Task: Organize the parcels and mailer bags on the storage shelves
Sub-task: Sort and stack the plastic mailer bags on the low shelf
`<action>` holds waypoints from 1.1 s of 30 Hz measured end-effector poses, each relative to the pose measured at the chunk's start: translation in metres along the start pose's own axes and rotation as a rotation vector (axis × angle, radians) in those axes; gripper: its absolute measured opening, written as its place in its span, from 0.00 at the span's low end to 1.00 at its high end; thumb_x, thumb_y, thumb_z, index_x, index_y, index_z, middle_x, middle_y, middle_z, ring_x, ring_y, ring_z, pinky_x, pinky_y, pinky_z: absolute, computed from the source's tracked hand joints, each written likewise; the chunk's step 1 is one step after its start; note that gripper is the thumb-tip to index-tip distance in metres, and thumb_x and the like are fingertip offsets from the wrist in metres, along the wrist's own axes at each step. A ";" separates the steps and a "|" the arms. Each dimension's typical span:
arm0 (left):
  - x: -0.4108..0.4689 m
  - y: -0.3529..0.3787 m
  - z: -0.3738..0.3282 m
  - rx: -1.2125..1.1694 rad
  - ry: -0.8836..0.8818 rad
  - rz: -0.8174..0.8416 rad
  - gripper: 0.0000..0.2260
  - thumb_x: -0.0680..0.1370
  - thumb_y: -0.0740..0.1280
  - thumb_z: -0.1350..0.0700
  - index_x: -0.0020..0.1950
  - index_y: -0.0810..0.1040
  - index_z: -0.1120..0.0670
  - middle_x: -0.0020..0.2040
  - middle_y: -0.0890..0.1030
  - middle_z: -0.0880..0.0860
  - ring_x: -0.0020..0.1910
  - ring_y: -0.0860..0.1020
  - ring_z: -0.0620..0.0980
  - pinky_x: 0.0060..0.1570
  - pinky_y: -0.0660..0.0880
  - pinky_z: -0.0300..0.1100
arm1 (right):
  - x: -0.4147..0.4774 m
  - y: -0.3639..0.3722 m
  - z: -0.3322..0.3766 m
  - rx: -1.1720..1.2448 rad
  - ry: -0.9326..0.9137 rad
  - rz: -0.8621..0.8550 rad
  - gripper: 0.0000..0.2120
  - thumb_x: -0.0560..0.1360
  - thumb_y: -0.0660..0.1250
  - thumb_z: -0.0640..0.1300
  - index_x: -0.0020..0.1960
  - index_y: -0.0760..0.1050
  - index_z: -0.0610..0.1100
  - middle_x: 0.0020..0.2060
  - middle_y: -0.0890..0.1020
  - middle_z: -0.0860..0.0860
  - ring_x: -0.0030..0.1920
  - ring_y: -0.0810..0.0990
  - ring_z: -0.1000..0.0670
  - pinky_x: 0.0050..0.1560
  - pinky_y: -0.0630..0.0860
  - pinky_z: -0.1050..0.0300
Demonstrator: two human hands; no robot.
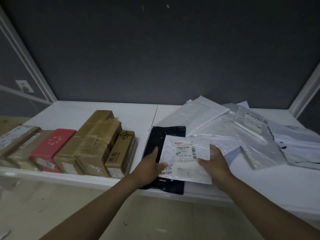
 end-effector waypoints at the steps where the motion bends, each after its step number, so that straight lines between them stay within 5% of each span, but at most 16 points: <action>1: 0.000 0.009 0.008 0.097 -0.024 0.070 0.38 0.79 0.63 0.45 0.79 0.45 0.56 0.74 0.66 0.56 0.72 0.65 0.53 0.67 0.65 0.42 | 0.001 0.000 -0.004 -0.048 -0.009 0.027 0.32 0.73 0.70 0.32 0.72 0.62 0.48 0.59 0.76 0.49 0.58 0.77 0.47 0.61 0.75 0.48; 4: -0.007 0.019 0.022 0.188 -0.034 0.148 0.44 0.77 0.66 0.40 0.79 0.42 0.57 0.79 0.50 0.54 0.78 0.47 0.50 0.74 0.50 0.42 | 0.002 0.008 -0.008 -0.262 -0.081 0.106 0.37 0.73 0.71 0.36 0.76 0.58 0.48 0.69 0.68 0.53 0.66 0.70 0.51 0.66 0.69 0.55; 8: -0.013 0.011 0.031 0.248 -0.037 0.127 0.44 0.76 0.66 0.40 0.79 0.42 0.57 0.80 0.49 0.53 0.78 0.46 0.51 0.74 0.48 0.41 | 0.001 0.027 -0.005 -0.496 -0.186 0.146 0.29 0.73 0.72 0.40 0.72 0.67 0.43 0.67 0.73 0.49 0.67 0.70 0.50 0.57 0.62 0.70; 11: -0.015 0.010 0.039 0.301 -0.038 0.140 0.44 0.76 0.65 0.39 0.79 0.44 0.57 0.79 0.48 0.53 0.78 0.45 0.52 0.75 0.45 0.43 | -0.001 0.048 -0.003 -0.607 -0.231 0.168 0.28 0.73 0.73 0.43 0.71 0.69 0.42 0.67 0.74 0.44 0.67 0.71 0.47 0.62 0.64 0.63; 14: -0.013 0.003 0.036 0.220 0.024 0.063 0.38 0.73 0.70 0.41 0.76 0.55 0.52 0.75 0.62 0.50 0.75 0.59 0.53 0.74 0.59 0.49 | -0.004 0.064 0.000 -0.720 -0.261 0.173 0.28 0.74 0.71 0.50 0.71 0.69 0.45 0.64 0.74 0.44 0.64 0.72 0.46 0.61 0.68 0.58; 17: -0.009 -0.003 0.036 0.276 -0.022 0.019 0.40 0.72 0.69 0.40 0.76 0.52 0.50 0.77 0.58 0.50 0.75 0.58 0.52 0.71 0.64 0.51 | -0.011 0.070 0.009 -1.004 -0.340 0.150 0.28 0.73 0.67 0.61 0.71 0.69 0.52 0.62 0.70 0.48 0.61 0.72 0.48 0.56 0.73 0.55; 20: 0.002 0.000 0.032 0.413 -0.007 0.017 0.31 0.74 0.66 0.38 0.72 0.62 0.50 0.74 0.58 0.52 0.73 0.60 0.52 0.70 0.65 0.48 | -0.014 0.068 0.022 -1.142 -0.484 0.098 0.27 0.72 0.64 0.66 0.66 0.73 0.54 0.62 0.67 0.49 0.61 0.68 0.49 0.58 0.70 0.55; 25: 0.031 -0.014 0.005 0.444 0.014 -0.141 0.24 0.76 0.62 0.38 0.66 0.72 0.51 0.73 0.61 0.56 0.72 0.61 0.54 0.70 0.65 0.50 | 0.014 0.046 0.028 -1.215 -0.563 0.110 0.25 0.75 0.62 0.62 0.67 0.74 0.50 0.70 0.69 0.48 0.70 0.64 0.46 0.68 0.60 0.52; 29: 0.075 -0.008 -0.022 0.392 0.047 -0.217 0.27 0.78 0.58 0.39 0.72 0.68 0.52 0.75 0.64 0.53 0.75 0.59 0.51 0.72 0.61 0.47 | 0.057 0.006 0.032 -1.261 -0.556 -0.049 0.19 0.70 0.70 0.54 0.57 0.81 0.45 0.60 0.80 0.42 0.63 0.76 0.40 0.61 0.72 0.45; 33: 0.115 -0.006 -0.058 0.355 0.093 -0.322 0.21 0.80 0.62 0.46 0.69 0.70 0.56 0.67 0.73 0.53 0.66 0.70 0.51 0.65 0.67 0.43 | 0.086 -0.007 0.033 -1.325 -0.595 -0.088 0.24 0.68 0.63 0.58 0.56 0.82 0.46 0.58 0.81 0.42 0.60 0.79 0.39 0.58 0.75 0.39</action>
Point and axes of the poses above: each hand's wrist, its own x-axis towards the middle knuckle, its own y-axis out of the palm, z = x × y, the point moved 9 cm from there along x, towards the middle knuckle
